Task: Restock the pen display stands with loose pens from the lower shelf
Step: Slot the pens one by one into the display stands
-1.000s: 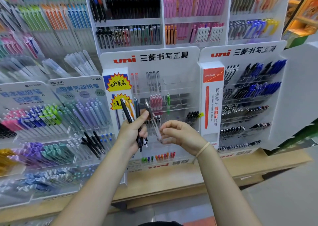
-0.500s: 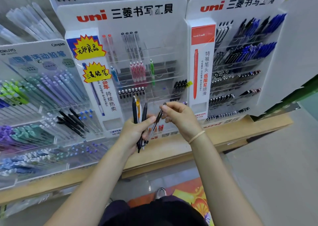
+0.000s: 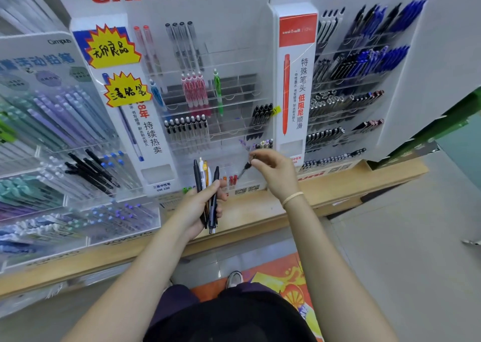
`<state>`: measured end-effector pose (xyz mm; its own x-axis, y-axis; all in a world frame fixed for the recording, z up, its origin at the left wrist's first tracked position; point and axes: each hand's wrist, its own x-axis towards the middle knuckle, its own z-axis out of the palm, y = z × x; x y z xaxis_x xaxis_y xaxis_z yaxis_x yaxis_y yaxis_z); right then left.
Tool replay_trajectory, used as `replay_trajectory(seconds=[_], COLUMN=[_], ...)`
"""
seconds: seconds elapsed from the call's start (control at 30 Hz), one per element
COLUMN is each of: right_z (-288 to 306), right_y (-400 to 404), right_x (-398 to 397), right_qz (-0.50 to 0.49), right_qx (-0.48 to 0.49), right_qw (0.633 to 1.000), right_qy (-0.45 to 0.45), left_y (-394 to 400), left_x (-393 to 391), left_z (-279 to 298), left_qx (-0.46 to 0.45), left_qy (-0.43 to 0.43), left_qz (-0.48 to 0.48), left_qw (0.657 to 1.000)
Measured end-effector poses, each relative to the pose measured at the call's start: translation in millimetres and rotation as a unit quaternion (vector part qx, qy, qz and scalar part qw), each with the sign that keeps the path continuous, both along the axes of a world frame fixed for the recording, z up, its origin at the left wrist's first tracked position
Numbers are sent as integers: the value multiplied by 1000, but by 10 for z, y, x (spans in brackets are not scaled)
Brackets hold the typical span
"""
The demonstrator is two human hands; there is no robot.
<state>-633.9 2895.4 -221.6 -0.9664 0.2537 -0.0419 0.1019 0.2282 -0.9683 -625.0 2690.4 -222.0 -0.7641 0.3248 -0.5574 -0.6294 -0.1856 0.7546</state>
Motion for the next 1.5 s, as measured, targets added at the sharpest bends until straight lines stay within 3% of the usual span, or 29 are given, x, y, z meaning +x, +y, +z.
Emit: replay_trajectory(seconds=[0.2, 0.67, 0.83, 0.93, 1.0, 1.1, 1.17, 1.33, 1.5], right_z=[-346, -599, -536, -434, -260, 20, 114, 357, 668], right_y=[-60, -171, -215, -194, -186, -208, -216, -53, -54], right_x=[-90, -151, -182, -121, -71, 16, 46, 23, -40], right_qz=[19, 14, 50, -11, -35, 66, 107, 19, 41], right_qx=[18, 3, 110, 138, 64, -97, -139, -300, -333], right_qw=[996, 990, 981, 986, 995, 986, 976, 949, 941], right_qy=[-85, -137, -151, -96, -61, -118, -128, -94, -49], left_y=[64, 32, 16, 9, -2, 14, 45, -4, 80], left_x=[-9, 55, 12, -27, -50, -87, -102, -172, -431], left_z=[-49, -172, -132, -107, -105, -68, 15, 276, 624], left_qx=[24, 46, 39, 33, 40, 47, 35, 22, 52], left_qy=[-18, -35, -4, 2, 0, 1, 3, 28, 106], left_qz=[-5, -23, -54, -58, -63, -81, -93, -49, 69], left_qw=[1000, 998, 998, 998, 997, 996, 995, 998, 991])
